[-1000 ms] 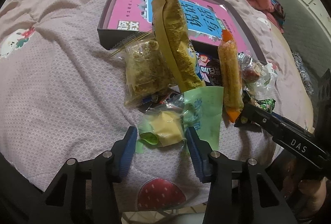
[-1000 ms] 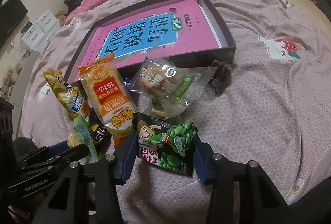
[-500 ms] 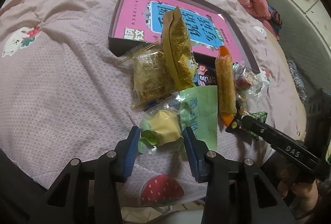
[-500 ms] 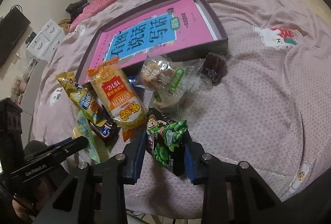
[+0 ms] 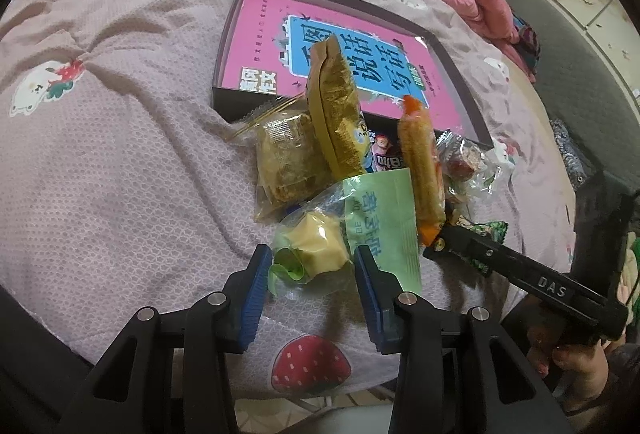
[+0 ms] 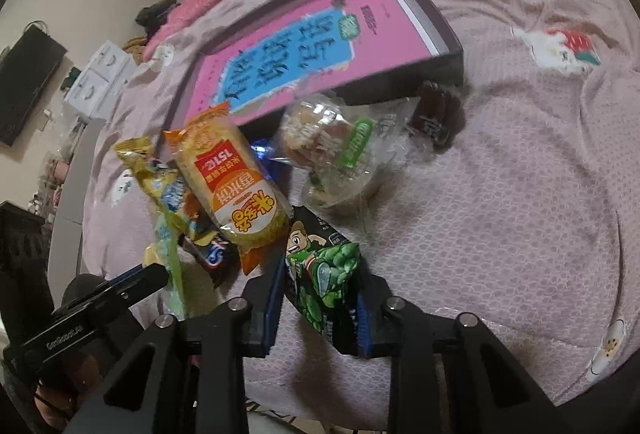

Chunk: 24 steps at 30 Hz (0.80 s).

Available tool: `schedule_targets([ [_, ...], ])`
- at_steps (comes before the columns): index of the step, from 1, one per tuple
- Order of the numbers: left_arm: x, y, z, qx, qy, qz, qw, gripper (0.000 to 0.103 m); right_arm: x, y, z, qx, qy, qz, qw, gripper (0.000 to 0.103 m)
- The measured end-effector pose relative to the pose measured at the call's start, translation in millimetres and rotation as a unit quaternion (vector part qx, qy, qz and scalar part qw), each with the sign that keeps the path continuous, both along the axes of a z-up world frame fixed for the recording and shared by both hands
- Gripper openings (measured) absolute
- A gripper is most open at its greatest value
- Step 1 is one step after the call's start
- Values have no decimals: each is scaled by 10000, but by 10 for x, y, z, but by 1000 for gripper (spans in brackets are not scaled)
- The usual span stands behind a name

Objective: Organize snacks
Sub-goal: 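Lift the green pea snack bag with the right gripper toward the tray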

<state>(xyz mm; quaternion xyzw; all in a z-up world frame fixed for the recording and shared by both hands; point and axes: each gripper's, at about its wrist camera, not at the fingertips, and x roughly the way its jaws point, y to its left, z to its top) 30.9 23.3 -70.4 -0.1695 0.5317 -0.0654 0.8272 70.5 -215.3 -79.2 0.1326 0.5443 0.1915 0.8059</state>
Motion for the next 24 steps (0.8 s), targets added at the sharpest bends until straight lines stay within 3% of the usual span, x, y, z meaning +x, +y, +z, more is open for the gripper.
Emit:
schedule_targets([
  [7, -56, 74, 89, -3, -84, 102, 9999, 41, -155, -4, 303, -30, -588, 43, 9983, 27],
  [16, -88, 228, 194, -88, -212, 314, 9992, 41, -199, -77, 500, 132, -988, -4, 9950, 27],
  [24, -93, 244, 417, 121, -673, 382, 9969, 41, -209, -20, 677, 95, -1493, 90, 9887, 27],
])
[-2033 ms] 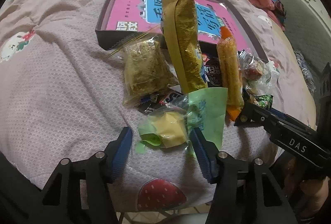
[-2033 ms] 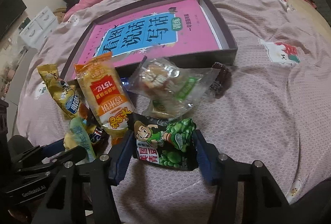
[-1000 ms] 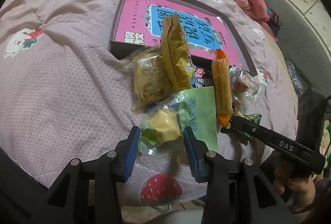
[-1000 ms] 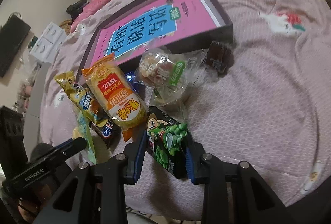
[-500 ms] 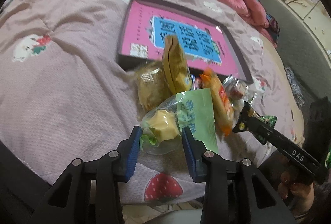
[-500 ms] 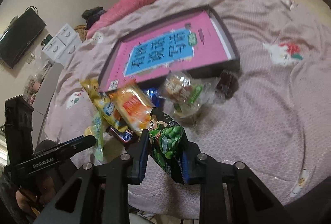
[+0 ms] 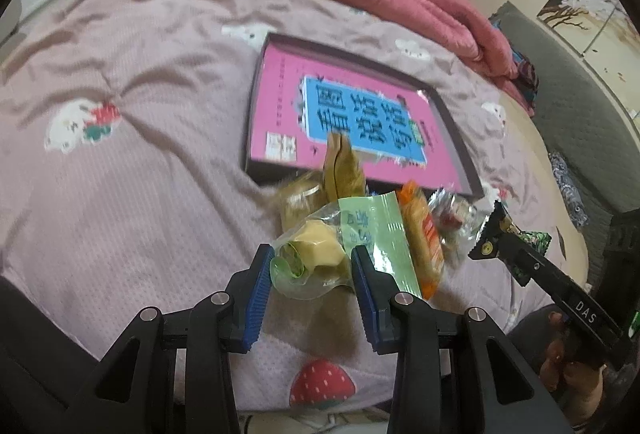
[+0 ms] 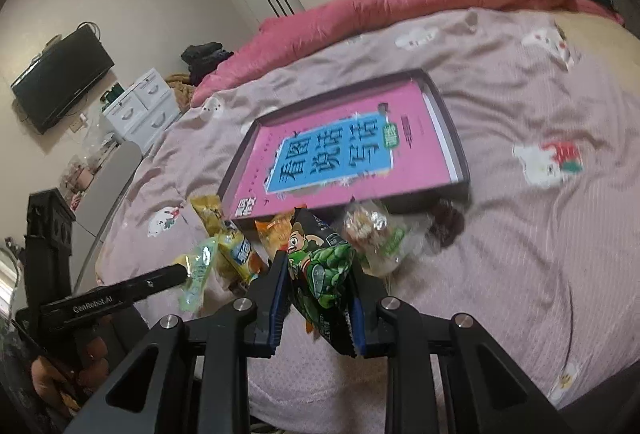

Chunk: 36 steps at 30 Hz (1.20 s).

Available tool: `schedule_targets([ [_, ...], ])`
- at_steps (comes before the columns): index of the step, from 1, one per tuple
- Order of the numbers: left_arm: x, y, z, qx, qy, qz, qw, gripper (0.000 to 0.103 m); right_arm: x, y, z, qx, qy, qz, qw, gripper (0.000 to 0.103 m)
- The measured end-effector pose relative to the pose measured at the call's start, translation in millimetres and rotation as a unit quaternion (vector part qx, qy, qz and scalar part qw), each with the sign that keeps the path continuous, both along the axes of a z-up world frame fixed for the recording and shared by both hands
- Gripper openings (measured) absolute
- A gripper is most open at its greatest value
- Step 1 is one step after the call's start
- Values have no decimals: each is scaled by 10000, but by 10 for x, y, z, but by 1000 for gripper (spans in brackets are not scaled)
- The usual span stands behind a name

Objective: Organize snacks
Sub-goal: 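Lift the green pea snack bag with the right gripper toward the tray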

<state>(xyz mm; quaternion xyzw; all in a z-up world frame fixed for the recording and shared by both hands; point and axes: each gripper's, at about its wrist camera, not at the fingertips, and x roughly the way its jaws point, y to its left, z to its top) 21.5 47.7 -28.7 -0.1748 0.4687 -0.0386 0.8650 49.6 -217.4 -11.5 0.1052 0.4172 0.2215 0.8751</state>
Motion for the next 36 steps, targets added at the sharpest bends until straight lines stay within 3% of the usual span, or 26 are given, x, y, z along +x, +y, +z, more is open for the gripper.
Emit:
schedule_targets([
  [19, 292, 198, 315, 17, -570, 461, 9973, 40, 194, -62, 74, 34, -241, -78, 9997, 27],
  [20, 332, 205, 335, 8, -610, 483, 9970, 37, 202, -64, 84, 34, -274, -96, 9996, 27],
  [22, 410, 197, 356, 124, -690, 497, 9963, 17, 242, -71, 98, 30, -306, -117, 9995, 27],
  [26, 656, 140, 203, 157, -553, 438, 9974, 17, 354, -75, 68, 29, -280, -166, 9995, 27],
  [29, 757, 139, 0, -310, -152, 373, 9987, 16, 404, -97, 57, 90, -280, -191, 9994, 27],
  [32, 737, 70, 7, 31, -301, 268, 9992, 16, 414, -116, 60, 147, -306, -198, 9992, 27],
  [36, 758, 45, 15, 71, -360, 207, 9991, 16, 455, -126, 40, 207, -249, -208, 9993, 27],
])
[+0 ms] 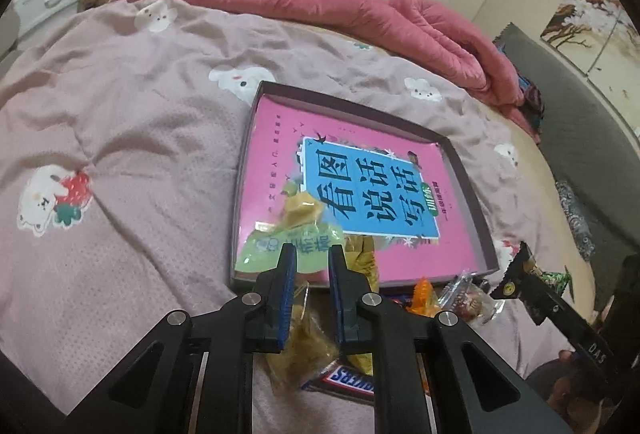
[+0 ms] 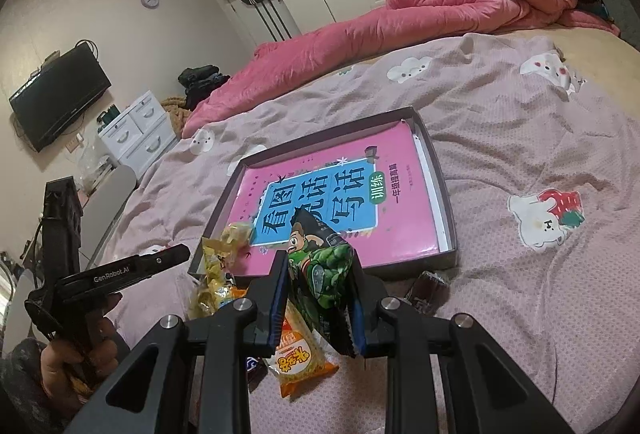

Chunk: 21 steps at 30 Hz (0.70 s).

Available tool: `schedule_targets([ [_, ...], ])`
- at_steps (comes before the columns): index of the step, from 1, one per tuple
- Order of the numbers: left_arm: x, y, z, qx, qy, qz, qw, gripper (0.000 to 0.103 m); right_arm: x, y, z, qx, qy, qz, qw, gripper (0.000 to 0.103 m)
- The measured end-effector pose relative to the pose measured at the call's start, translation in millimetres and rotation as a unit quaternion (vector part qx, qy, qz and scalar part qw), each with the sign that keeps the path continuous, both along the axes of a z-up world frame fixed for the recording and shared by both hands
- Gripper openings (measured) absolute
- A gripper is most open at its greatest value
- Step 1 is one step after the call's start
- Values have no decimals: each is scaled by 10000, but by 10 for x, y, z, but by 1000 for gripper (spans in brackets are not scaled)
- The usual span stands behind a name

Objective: Organize snacks
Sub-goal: 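Lift the green pea snack bag with the right gripper toward the tray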

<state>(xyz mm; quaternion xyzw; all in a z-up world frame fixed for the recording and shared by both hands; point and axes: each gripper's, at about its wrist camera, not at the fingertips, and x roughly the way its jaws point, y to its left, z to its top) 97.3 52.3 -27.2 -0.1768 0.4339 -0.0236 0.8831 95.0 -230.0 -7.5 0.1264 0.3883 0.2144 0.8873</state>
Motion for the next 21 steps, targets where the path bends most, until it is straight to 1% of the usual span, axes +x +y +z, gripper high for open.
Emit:
schedule_targets([
  [6, 74, -31, -66, 87, 85, -75, 9999, 16, 105, -50, 50, 74, -103, -61, 9999, 27],
  [9, 100, -41, -67, 221, 58, -110, 9997, 16, 193, -81, 57, 141, -97, -84, 9998, 27],
  [21, 272, -63, -165, 350, 169, -288, 9988, 16, 594, -215, -147, 146, 284, -206, 9993, 27],
])
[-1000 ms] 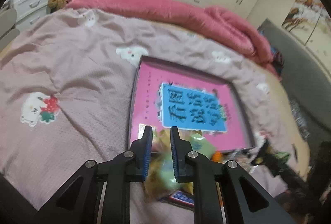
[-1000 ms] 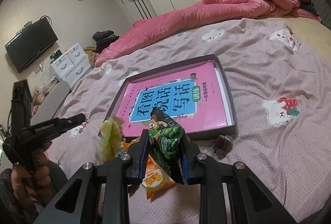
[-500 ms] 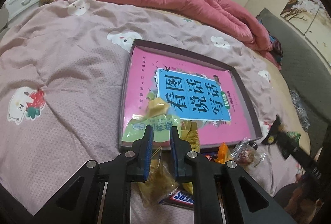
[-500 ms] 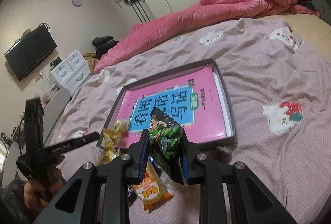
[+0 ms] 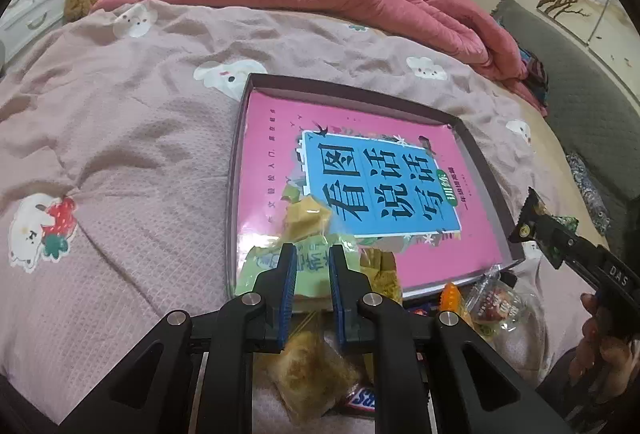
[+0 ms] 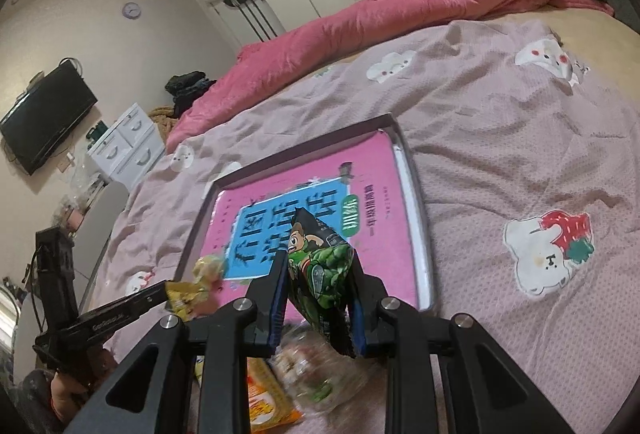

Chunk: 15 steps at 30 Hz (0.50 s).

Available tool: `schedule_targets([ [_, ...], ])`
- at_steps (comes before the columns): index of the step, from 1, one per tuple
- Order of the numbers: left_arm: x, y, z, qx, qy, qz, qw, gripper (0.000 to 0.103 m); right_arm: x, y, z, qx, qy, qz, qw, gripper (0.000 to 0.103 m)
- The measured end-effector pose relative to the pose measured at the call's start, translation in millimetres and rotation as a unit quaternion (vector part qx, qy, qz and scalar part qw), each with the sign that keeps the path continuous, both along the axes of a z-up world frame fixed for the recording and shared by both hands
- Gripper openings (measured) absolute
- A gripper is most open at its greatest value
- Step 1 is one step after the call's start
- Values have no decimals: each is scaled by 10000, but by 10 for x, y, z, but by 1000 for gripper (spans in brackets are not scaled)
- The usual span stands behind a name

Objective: Organize snacks
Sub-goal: 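Lift the green pea snack bag with the right gripper toward the tray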

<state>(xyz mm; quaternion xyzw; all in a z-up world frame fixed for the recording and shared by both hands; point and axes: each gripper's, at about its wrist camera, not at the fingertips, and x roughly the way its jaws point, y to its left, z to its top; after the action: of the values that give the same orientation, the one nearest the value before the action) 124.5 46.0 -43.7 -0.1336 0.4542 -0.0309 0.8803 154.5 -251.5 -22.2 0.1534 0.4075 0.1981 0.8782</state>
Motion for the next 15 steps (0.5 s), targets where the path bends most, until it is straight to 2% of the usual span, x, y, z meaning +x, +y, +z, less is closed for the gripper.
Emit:
schedule_targets([
  [15, 156, 2, -114, -32, 128, -46, 9999, 16, 183, 63, -287, -122, 507, 165, 9985, 27],
])
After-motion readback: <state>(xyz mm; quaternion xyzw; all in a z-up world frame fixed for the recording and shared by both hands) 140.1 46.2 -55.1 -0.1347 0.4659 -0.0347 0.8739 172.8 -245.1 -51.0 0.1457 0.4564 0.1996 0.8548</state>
